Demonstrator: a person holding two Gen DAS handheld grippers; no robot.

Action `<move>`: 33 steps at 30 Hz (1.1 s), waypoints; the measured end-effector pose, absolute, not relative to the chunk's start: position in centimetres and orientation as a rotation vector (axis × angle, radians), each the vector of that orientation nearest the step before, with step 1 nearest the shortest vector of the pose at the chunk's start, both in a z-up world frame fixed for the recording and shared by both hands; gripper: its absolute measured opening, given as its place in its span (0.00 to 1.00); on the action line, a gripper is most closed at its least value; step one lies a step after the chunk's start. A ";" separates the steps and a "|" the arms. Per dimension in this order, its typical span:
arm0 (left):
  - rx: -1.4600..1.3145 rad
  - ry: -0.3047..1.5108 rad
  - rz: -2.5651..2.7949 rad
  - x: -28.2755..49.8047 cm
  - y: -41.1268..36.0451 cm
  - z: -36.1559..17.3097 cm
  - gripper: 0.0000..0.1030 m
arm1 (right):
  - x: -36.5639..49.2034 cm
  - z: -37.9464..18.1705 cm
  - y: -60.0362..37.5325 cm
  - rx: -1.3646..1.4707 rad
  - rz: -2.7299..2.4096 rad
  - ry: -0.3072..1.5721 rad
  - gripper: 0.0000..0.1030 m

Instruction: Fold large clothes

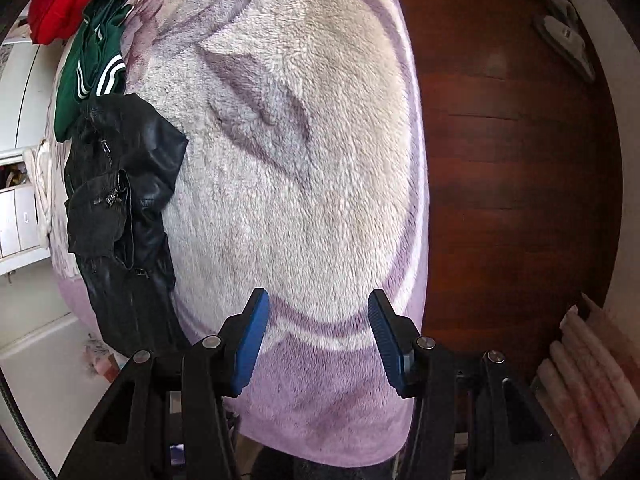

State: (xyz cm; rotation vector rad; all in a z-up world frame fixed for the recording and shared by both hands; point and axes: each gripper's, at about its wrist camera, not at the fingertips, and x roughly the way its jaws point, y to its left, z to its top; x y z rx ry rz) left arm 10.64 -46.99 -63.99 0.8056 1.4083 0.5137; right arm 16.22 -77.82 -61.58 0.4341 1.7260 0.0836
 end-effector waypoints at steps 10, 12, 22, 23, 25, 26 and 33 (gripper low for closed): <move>0.820 1.393 0.471 10.1 -49.7 -63.3 0.99 | 18.3 -63.5 -75.6 0.434 0.118 1.736 0.52; 0.835 1.398 0.491 10.4 -49.6 -63.8 0.99 | 18.5 -63.9 -75.5 0.446 0.117 1.741 0.52; 0.715 1.422 0.622 15.7 -42.1 -63.7 0.95 | 21.0 -64.6 -73.7 0.485 0.238 1.706 0.52; 0.680 1.428 0.601 16.0 -41.4 -63.5 0.83 | 21.5 -64.8 -73.4 0.523 0.275 1.687 0.52; 0.595 1.457 0.530 16.5 -40.4 -63.1 0.49 | 22.4 -65.3 -72.6 0.617 0.354 1.658 0.52; 0.553 1.472 0.489 16.5 -40.3 -62.8 0.23 | 22.9 -65.8 -72.0 0.682 0.397 1.647 0.53; 0.525 1.441 0.433 16.0 -39.6 -60.2 0.09 | 26.2 -72.1 -65.3 1.090 0.601 1.646 0.78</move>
